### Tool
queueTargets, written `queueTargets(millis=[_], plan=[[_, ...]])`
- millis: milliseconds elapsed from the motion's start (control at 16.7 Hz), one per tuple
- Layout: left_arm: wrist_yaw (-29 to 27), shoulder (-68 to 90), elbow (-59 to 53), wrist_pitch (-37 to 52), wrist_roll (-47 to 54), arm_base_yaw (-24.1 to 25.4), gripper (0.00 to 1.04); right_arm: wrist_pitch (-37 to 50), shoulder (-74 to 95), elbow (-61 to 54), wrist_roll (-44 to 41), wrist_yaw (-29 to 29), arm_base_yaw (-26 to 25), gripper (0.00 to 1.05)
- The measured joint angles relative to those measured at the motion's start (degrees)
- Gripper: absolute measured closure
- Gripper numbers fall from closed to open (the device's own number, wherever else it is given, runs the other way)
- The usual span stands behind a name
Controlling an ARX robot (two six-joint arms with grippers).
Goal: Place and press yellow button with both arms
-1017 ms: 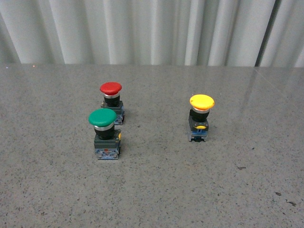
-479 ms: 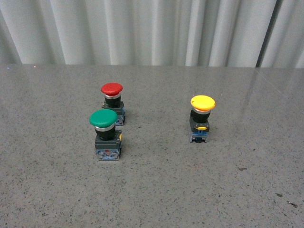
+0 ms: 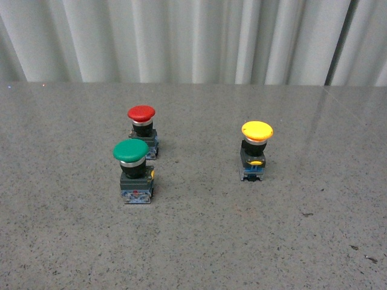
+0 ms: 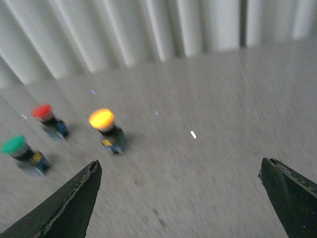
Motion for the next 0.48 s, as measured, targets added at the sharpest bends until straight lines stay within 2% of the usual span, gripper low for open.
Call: queueTargets(millis=[60, 239, 299, 479], plan=[[0.1, 0.0, 0.0, 0.0, 0.0, 0.0, 0.07, 6.1, 6.1, 4.6, 0.9, 0.0, 2.8, 0.07], [0.1, 0.0, 0.0, 0.0, 0.0, 0.0, 0.07, 22.3, 26.6, 17.5, -1.0, 5.4, 13.5, 0.07], [0.1, 0.0, 0.0, 0.0, 0.0, 0.0, 0.07, 25.9, 34.0, 20.1, -1.0, 5.3, 16.0, 0.07], [0.1, 0.0, 0.0, 0.0, 0.0, 0.0, 0.07, 29.9, 53.6, 29.4, -1.5, 8.2, 20.7, 0.07]])
